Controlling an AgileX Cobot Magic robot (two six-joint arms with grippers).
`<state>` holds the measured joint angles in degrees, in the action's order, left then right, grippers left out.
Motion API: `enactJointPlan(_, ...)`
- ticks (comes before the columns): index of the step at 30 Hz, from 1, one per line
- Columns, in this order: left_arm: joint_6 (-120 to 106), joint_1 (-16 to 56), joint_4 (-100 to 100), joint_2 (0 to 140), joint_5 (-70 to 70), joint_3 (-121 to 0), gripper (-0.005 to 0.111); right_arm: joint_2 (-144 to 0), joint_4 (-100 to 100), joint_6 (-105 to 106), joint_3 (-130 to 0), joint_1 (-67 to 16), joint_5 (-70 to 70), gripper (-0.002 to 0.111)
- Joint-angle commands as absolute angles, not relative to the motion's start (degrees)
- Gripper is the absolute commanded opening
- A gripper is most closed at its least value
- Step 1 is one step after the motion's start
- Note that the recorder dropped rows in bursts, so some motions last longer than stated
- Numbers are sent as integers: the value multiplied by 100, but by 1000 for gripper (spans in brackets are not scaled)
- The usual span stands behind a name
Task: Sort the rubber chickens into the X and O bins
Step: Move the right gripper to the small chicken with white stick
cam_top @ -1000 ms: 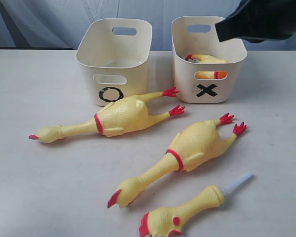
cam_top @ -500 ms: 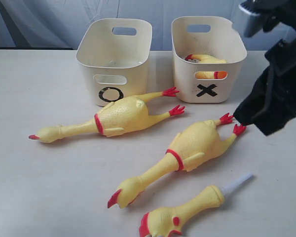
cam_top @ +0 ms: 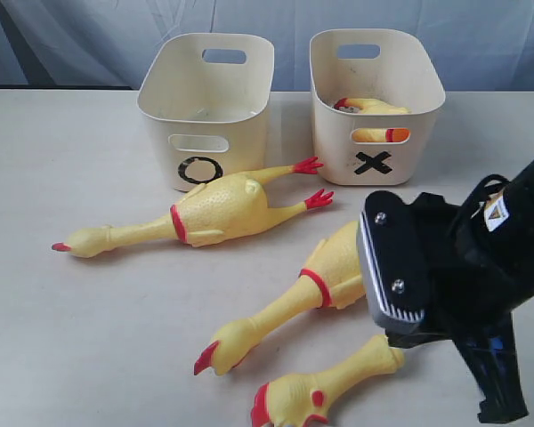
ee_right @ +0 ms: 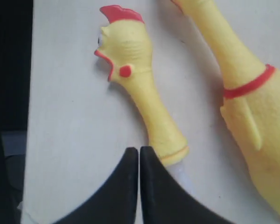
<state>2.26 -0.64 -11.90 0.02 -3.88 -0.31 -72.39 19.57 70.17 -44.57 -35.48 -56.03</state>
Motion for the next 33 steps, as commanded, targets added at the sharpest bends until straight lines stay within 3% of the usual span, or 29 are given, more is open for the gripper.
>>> enactJointPlan(1, 429, -56, -1111, 0, -552, 0, 0, -7520, 1990, 7303, -4400, -3841, -4945, 29)
enactJointPlan(4, 429, -56, -1101, 0, -562, 0, 0, -7790, 1922, 7303, -4400, -3945, -4672, 64)
enactJointPlan(5, 429, -56, -1101, 0, -562, 0, 0, -7867, 1910, 7286, -4400, -3945, -4611, 67)
enactJointPlan(11, 429, -56, -1101, 0, -562, 0, 0, -8348, 1605, 7220, -4400, -3945, -4625, 43)
enactJointPlan(16, 429, -56, -1112, 0, -562, 0, 0, -8764, 1071, 7235, -4400, -3945, -4436, 54)
enactJointPlan(24, 429, -56, -1112, 0, -562, 0, 0, -9558, 1052, 7235, -4400, -3979, -3879, 54)
enactJointPlan(30, 429, -56, -1112, 0, -562, 0, 0, -10090, 727, 7052, -4400, -4617, -3500, 54)
enactJointPlan(33, 429, -56, -1112, 0, -562, 0, 0, -10174, 692, 6873, -4400, -4642, -3491, 46)
